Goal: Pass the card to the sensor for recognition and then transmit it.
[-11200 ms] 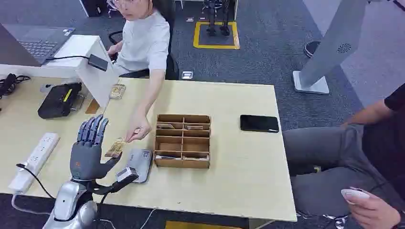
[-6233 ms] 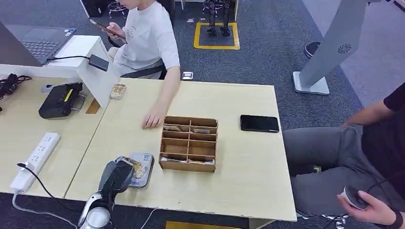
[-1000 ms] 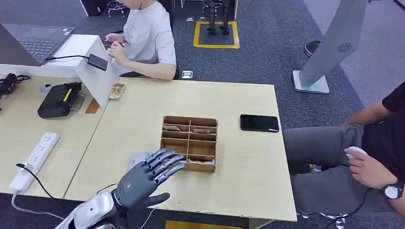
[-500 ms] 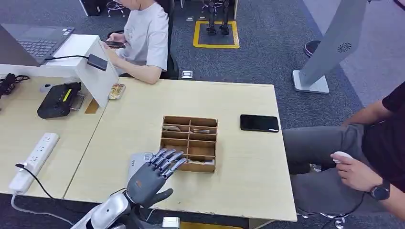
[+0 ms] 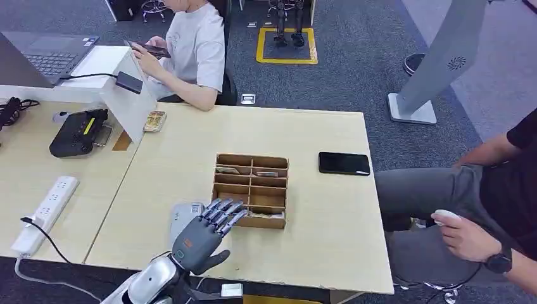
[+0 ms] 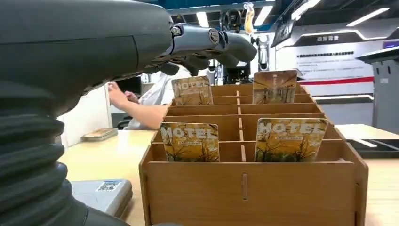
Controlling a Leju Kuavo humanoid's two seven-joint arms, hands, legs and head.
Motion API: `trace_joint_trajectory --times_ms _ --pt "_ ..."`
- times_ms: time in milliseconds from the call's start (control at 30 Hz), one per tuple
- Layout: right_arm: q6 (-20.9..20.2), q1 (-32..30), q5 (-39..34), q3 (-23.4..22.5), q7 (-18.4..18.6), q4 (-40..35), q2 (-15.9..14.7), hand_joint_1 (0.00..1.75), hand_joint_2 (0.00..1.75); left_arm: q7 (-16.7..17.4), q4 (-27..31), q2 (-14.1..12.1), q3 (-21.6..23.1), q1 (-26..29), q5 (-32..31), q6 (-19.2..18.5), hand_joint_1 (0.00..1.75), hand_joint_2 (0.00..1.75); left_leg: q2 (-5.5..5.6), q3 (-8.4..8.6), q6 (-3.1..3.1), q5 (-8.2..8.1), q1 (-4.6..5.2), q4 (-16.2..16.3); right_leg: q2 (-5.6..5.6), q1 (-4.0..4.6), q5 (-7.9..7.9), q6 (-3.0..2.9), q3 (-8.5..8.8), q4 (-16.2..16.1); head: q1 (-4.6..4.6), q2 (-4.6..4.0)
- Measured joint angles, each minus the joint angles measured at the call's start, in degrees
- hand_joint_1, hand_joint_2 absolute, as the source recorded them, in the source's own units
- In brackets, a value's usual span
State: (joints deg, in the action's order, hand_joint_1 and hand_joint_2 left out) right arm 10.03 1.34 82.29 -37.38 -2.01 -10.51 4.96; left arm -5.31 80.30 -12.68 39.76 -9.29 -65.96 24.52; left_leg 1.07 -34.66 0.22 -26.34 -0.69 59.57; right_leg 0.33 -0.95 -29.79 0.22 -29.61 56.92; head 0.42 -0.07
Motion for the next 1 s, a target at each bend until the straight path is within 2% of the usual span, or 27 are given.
trace_joint_trajectory --times_ms 300,533,1000 --pt "0.0 0.0 0.0 0.0 0.0 0.0 0.0 0.0 0.0 1.2 -2.5 0.9 -1.5 -0.1 1.1 -0.7 0.0 1.75 0.0 0.0 0.0 0.0 -0.01 0.0 0.0 0.01 0.0 0.0 0.01 0.0 -0.02 0.0" --pt "0.0 0.0 0.0 0.0 0.0 0.0 0.0 0.0 0.0 2.0 -2.9 1.6 -4.5 -0.1 3.1 0.0 0.0 1.75 0.01 0.0 0.0 0.0 0.0 0.0 -0.01 0.0 0.0 0.0 0.01 0.0 0.0 -0.02" --pt "0.0 0.0 0.0 0.0 0.0 0.0 0.0 0.0 0.0 2.0 -3.0 2.1 -5.7 -0.1 3.1 0.0 0.0 1.75 0.01 0.0 0.0 0.0 0.0 0.0 0.0 0.0 0.0 0.0 0.01 0.0 0.0 0.0"
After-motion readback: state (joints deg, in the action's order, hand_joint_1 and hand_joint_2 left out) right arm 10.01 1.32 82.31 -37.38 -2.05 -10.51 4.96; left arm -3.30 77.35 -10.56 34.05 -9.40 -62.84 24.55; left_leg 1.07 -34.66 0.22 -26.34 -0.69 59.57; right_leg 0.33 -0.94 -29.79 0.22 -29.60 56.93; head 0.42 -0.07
